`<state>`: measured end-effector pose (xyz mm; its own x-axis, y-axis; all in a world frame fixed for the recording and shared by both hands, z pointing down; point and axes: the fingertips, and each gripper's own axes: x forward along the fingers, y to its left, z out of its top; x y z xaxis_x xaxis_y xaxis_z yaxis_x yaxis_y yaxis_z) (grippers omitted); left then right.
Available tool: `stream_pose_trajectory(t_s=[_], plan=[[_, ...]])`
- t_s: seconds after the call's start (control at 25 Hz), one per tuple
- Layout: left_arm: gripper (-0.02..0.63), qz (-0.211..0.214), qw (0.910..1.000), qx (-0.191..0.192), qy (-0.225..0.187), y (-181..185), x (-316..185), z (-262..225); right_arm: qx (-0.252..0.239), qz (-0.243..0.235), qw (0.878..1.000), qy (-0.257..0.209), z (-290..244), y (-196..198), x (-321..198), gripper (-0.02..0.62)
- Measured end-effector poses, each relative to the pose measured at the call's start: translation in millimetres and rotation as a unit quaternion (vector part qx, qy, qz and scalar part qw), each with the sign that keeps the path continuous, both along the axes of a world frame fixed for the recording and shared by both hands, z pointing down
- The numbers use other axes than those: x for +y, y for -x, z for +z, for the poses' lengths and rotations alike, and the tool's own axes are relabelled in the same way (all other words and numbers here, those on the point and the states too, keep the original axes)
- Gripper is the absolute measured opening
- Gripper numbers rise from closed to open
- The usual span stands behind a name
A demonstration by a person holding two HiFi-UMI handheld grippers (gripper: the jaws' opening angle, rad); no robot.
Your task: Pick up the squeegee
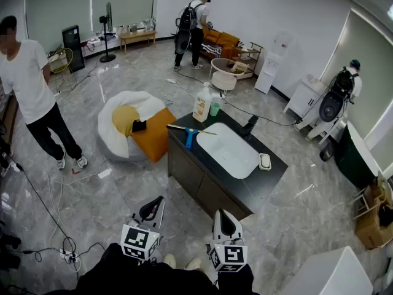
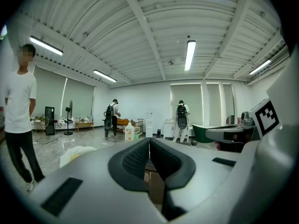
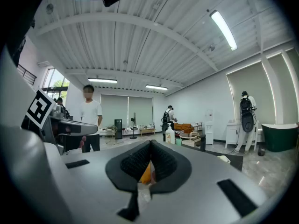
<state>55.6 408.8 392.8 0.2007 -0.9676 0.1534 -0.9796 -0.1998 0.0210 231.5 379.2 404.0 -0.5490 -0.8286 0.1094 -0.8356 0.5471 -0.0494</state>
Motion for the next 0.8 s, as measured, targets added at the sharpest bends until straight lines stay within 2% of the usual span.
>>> stream_pose_trajectory(t_s=[0.8], plan=[[0.025,-0.025,0.9997,0.0,0.002,44,-7,2,0.013,-0.022,1.0,0.001,4,44,-15,0.015]])
